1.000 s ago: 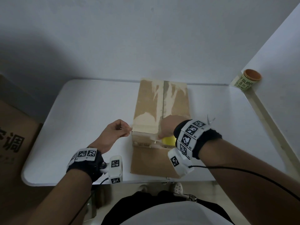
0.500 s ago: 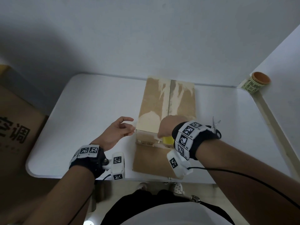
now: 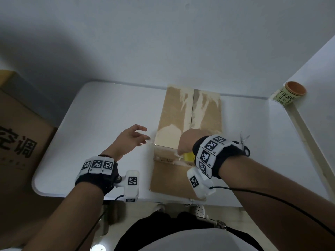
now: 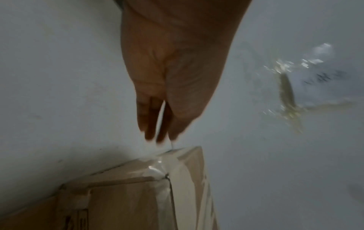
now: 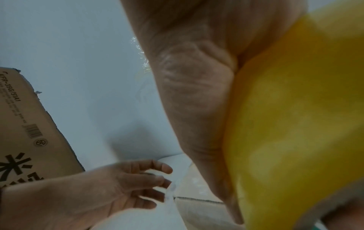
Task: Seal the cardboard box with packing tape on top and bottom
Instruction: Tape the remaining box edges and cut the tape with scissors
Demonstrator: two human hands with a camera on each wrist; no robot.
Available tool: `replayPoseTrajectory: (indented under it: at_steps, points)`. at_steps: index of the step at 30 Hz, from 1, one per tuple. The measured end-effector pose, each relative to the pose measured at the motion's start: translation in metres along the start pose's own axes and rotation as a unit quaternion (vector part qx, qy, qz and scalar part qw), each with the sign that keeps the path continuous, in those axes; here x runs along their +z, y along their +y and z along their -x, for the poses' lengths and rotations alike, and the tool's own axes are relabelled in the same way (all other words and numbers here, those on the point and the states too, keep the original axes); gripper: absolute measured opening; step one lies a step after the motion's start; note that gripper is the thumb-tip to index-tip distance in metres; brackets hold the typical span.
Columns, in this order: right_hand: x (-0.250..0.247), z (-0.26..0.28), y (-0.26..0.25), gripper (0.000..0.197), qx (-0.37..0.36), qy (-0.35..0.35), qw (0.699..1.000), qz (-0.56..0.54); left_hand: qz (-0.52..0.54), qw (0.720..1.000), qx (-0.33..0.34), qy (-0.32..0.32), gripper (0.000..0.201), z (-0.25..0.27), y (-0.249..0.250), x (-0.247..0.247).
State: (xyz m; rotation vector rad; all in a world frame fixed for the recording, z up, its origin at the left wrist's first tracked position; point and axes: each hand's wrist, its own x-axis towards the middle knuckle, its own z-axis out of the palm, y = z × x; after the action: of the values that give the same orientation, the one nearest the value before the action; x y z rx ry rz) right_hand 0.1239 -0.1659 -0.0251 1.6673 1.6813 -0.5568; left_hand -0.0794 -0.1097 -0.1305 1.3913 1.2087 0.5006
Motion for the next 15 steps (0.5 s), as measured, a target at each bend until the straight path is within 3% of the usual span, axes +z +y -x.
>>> replayPoseTrajectory:
  at_steps: [2, 4, 5, 7, 9, 11, 15]
  points:
    - [-0.001, 0.001, -0.002, 0.037, 0.004, 0.0, 1.0, 0.013, -0.15, 0.982, 0.05, 0.106, 0.013, -0.004, 0.009, -0.001]
    - [-0.001, 0.0, -0.002, 0.036, 0.012, 0.0, 1.0, 0.011, -0.215, 0.958, 0.127, 0.142, 0.012, -0.004, 0.026, 0.002]
    - [-0.001, 0.001, -0.003, 0.035, 0.014, 0.004, 1.0, 0.006, -0.232, 0.951, 0.166, 0.118, 0.01, -0.004, 0.036, 0.006]
    - [-0.001, 0.002, -0.003, 0.034, 0.025, 0.01, 1.0, -0.003, -0.291, 0.93, 0.226, 0.009, 0.006, -0.005, 0.052, 0.016]
    - [-0.001, 0.002, -0.004, 0.032, 0.028, 0.007, 1.0, -0.012, -0.381, 0.884, 0.244, -0.121, 0.01, -0.008, 0.061, 0.029]
    - [-0.001, 0.003, -0.004, 0.027, 0.037, 0.008, 0.999, -0.02, -0.438, 0.841, 0.236, -0.212, 0.014, -0.013, 0.062, 0.04]
    - [-0.002, 0.005, -0.001, 0.033, 0.045, 0.001, 0.997, -0.061, -0.515, 0.789, 0.228, -0.244, 0.023, -0.024, 0.059, 0.056]
